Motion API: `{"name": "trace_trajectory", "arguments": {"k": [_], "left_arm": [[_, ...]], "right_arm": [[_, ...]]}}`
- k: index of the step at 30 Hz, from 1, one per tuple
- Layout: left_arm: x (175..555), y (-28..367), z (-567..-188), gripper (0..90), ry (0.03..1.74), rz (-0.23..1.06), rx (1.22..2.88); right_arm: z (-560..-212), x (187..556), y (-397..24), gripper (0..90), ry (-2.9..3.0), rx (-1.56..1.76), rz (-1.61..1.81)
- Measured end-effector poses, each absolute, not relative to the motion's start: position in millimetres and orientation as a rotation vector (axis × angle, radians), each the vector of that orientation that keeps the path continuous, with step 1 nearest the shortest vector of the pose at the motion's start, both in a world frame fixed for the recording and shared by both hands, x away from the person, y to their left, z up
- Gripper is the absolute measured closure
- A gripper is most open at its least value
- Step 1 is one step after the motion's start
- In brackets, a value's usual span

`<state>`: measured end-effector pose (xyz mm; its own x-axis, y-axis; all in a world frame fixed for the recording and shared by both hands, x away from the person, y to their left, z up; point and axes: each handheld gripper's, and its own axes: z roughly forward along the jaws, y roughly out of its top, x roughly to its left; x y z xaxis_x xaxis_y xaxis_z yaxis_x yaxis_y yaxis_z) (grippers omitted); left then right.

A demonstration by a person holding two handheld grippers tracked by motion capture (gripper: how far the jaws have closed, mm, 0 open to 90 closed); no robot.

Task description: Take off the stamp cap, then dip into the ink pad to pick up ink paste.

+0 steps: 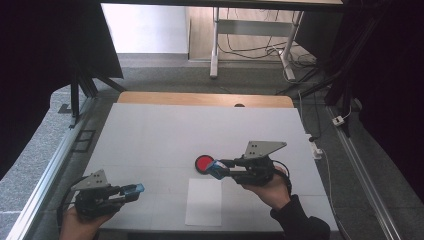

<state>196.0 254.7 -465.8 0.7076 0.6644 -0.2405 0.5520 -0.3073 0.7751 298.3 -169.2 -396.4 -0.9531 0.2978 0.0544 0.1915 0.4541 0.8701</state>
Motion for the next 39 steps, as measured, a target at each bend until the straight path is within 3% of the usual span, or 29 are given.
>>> {"name": "trace_trajectory", "arguments": {"k": [39], "left_arm": [[191.9,263.6,-475.8,68.1,0.996,0.151,1.998]], "right_arm": [[-405.8,320.2,-155.9,71.0,2.6,0.514,1.456]]}}
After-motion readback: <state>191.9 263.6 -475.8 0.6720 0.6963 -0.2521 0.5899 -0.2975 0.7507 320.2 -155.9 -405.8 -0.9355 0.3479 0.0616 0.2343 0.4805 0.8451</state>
